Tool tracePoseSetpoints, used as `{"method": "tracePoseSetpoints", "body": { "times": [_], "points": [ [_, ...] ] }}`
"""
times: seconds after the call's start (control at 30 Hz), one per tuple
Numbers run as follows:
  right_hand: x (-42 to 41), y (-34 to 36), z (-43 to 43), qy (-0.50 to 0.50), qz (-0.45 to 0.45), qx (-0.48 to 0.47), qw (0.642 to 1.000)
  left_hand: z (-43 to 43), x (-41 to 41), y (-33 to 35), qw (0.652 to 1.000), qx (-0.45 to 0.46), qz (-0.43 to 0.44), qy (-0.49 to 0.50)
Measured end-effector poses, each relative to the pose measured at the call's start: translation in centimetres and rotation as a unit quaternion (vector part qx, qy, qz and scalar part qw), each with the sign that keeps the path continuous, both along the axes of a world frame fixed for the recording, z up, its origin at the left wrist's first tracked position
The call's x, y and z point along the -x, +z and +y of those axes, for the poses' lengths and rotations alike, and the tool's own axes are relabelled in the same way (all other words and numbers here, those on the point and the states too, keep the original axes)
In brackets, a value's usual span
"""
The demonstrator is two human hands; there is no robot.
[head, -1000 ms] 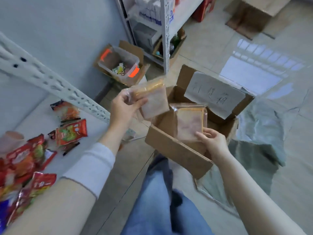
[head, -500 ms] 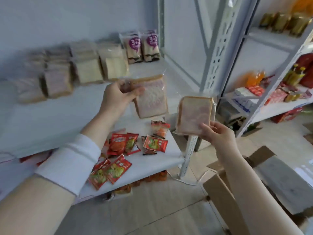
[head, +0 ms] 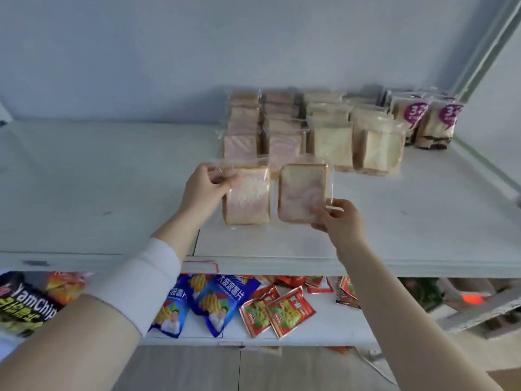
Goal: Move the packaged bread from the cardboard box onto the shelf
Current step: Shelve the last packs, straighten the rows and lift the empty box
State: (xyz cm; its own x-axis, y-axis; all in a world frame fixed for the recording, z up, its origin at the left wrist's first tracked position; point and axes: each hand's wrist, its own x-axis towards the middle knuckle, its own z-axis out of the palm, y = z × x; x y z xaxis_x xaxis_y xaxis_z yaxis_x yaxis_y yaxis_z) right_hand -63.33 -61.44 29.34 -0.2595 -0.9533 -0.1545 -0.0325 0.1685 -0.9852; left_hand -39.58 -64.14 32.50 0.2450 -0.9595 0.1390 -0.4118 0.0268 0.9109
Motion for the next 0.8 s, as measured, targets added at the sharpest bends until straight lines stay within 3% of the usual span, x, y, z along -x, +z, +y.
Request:
{"method": "tracePoseSetpoints", "body": {
  "times": [0.2,0.33,0.4,0.53,0.67,0.8],
  "points": [
    [-2.9,-0.7,-7.8,-0.058,0.048,0.004,0.997,-8.0,-1.3,-1.0,0.999,-0.009,0.032,0.028],
    [-3.2,-1.9,-10.6,-0.091,0.27,-0.032,0.958,-11.7,-0.8,-2.2,0.999,-0.005,-0.012,0.052],
    [-3.5,-2.2,-10.7,-0.101,0.324,-0.029,0.94,-12.3,-0.3,-3.0,0.997,0.002,-0.028,0.067],
    [-4.6,-1.0,-10.0,-0.129,0.405,0.093,0.901,-11.4,0.7,-3.7,0.992,0.034,-0.035,0.113],
    [-7.7,0.5,-8.8,-0.009,0.494,0.238,0.836,-11.4,0.0,-4.0,0.994,0.021,-0.011,0.102],
    [-10.9,1.4,-8.7,0.113,0.565,0.23,0.784,-12.3,-1.7,-3.7,0.997,-0.012,0.069,0.026]
  ]
}}
